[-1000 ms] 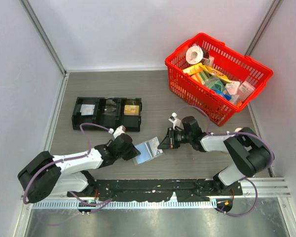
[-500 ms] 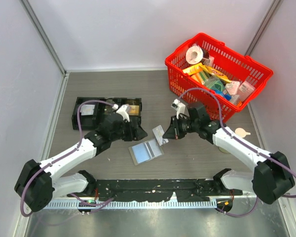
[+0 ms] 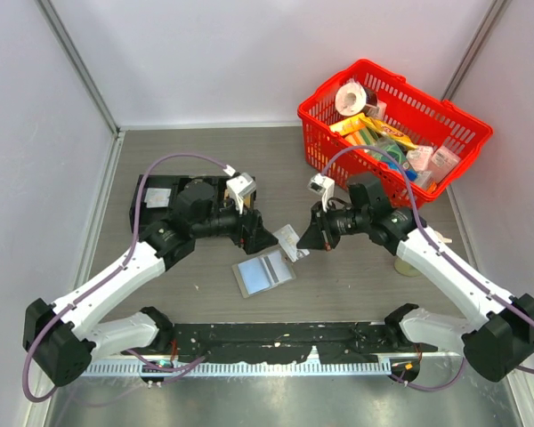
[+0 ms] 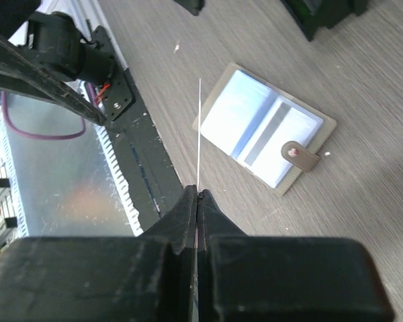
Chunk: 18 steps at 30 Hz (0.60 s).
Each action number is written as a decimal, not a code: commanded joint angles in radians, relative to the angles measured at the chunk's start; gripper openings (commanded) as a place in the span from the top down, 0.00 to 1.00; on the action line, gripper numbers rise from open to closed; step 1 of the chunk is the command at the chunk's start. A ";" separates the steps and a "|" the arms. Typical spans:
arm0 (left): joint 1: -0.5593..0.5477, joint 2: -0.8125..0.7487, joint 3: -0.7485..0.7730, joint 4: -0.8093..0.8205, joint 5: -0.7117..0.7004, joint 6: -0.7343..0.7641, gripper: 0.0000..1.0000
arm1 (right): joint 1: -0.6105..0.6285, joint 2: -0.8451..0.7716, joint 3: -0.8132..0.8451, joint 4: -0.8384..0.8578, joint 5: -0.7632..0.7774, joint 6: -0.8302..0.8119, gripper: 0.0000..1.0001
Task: Take the credit cards out of the card holder
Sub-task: Place the credit card in the storage box.
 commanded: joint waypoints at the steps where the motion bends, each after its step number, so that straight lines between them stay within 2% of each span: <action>1: 0.005 -0.006 0.058 -0.030 0.172 0.146 0.16 | 0.017 -0.047 0.037 0.011 -0.122 -0.048 0.99; 3: 0.005 0.013 0.063 -0.008 0.244 0.147 0.18 | 0.021 -0.051 0.037 0.024 -0.144 -0.048 0.99; 7: 0.003 0.070 0.080 0.021 0.382 0.140 0.28 | 0.031 -0.062 0.039 0.039 -0.160 -0.054 0.99; 10: 0.005 0.096 0.087 0.033 0.433 0.126 0.38 | 0.035 -0.068 0.039 0.045 -0.170 -0.057 0.99; 15: 0.005 0.096 0.081 0.059 0.462 0.115 0.69 | 0.037 -0.068 0.028 0.060 -0.171 -0.054 0.99; 18: 0.005 0.084 0.078 0.056 0.458 0.117 0.96 | 0.038 -0.070 0.016 0.076 -0.170 -0.048 0.99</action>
